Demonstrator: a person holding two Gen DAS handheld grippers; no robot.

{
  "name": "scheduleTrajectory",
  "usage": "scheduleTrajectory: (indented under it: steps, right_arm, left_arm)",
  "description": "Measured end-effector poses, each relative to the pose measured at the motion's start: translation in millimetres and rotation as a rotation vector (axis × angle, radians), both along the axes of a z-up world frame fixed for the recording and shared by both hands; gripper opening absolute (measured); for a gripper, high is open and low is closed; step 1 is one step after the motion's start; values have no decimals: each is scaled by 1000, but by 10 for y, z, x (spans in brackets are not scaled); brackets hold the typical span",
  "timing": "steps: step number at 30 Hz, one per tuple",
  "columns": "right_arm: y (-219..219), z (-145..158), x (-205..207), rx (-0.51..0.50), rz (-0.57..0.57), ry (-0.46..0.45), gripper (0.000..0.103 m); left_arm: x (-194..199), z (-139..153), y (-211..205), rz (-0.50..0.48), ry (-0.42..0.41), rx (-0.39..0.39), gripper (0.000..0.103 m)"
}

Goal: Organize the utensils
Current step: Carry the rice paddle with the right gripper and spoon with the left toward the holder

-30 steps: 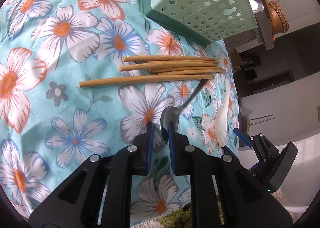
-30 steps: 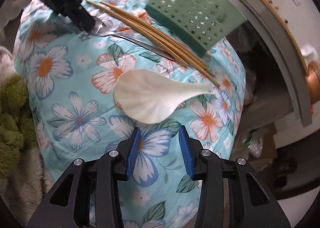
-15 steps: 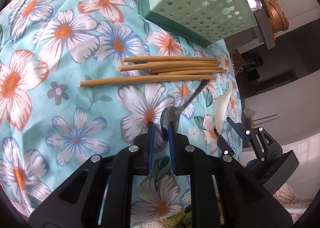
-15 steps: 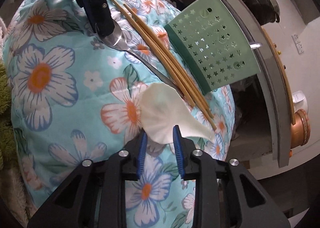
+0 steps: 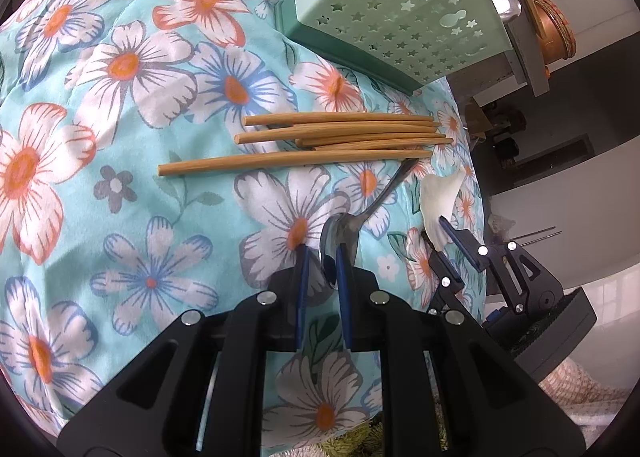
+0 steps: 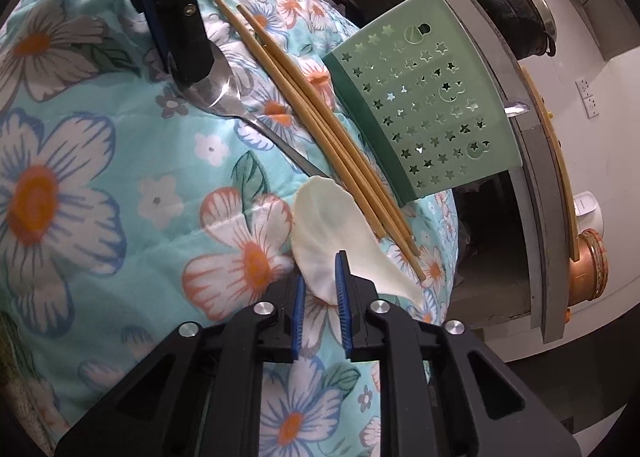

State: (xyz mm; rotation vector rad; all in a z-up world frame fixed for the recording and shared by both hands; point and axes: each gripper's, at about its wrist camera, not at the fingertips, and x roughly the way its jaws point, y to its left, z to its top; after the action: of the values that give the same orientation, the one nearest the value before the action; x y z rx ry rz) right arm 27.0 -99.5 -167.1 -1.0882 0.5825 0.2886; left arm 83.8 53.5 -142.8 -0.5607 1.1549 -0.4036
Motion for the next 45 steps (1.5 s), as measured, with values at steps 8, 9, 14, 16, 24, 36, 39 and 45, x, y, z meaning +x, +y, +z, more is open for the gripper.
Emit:
scheduleTrajectory:
  steps: [8,9,14,16,24,36,39,45]
  right_arm:
    - [-44,224,124,164,-60,20,7]
    - [-67,311,137,205,-74,27,7]
    - [-293,817,209,453,-154,61,5]
    - [-414,998,243,544,-184,67,4]
    - [-862,1447,308,835,-259,89,2]
    - [-1138,1472,348,942,-299,75,2]
    - [-1179,1487,349,957,-298,71,2]
    - [-1270,1551,354,1002,-290,51,2]
  left_arm:
    - [-14,34,-53,-1,-12,32,14]
    - [-19,42,-71,4,-16,39,14]
    - [-30,45,-101,51,-36,67,13]
    - [-34,67,-125,59,-51,93,8]
    - [-231,596,-363,-1,-317,343,1]
    - [-401,1580,-251,45,-622,396,2]
    - [-394,1836,-171,71,-678,378,2]
    - [-288,2499,-17,128,-838,428,2]
